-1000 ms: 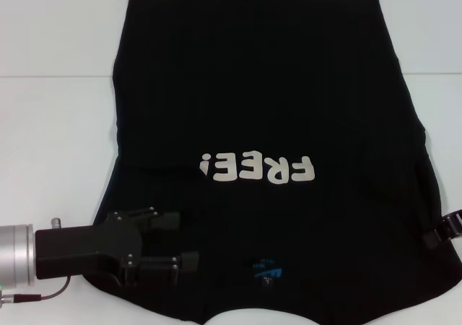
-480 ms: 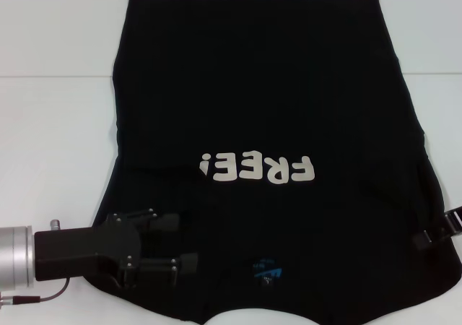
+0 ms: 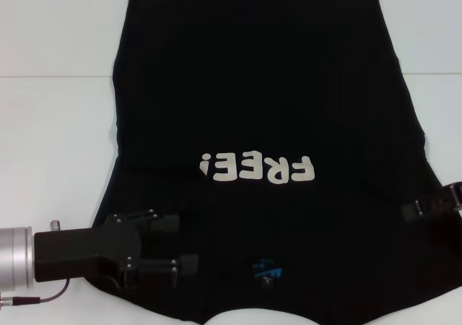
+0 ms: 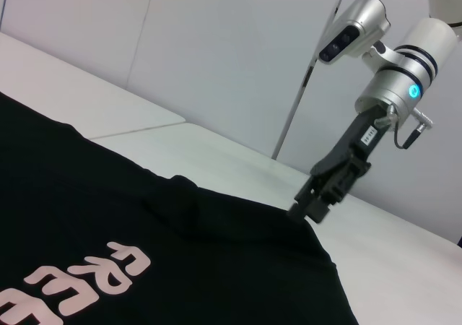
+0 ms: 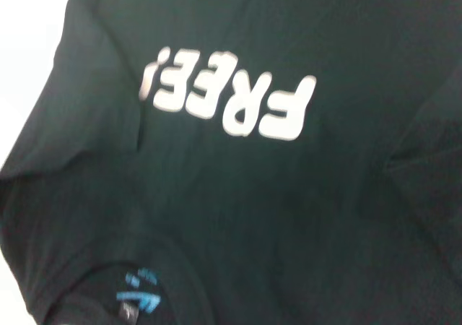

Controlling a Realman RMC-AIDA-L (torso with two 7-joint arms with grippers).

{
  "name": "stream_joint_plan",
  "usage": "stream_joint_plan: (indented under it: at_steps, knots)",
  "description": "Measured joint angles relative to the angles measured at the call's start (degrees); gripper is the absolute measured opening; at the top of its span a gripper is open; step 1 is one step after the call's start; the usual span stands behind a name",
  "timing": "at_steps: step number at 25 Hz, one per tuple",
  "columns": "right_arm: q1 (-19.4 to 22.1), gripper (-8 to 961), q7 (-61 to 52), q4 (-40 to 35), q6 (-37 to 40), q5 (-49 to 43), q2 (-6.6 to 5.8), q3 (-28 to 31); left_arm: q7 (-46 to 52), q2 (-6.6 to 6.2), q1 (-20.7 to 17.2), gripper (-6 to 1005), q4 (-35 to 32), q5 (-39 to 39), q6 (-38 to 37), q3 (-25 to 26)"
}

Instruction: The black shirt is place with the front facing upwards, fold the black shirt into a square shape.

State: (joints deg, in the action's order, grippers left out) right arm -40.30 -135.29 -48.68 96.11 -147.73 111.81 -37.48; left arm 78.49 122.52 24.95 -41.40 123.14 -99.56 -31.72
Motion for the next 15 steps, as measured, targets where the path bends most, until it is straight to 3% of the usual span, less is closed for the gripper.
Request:
stream_joint_plan:
  at_steps: [3, 10, 15]
  knots:
    - [0.7, 615, -1.6, 0.0, -0.4, -0.2, -0.41, 2.1, 0.0, 0.00, 0.1, 875, 0.0, 0.1, 0.0, 0.0]
    - [3.7, 636, -4.1, -0.8, -1.7, -0.1, -1.83, 5.6, 0.0, 0.00, 0.2, 874, 0.0, -0.1, 0.3, 0.0]
    - [2.8, 634, -4.1, -0.8, -5.6, -1.6, -2.08, 3.1, 0.0, 0.00, 0.6, 874, 0.0, -0.2, 0.4, 0.0]
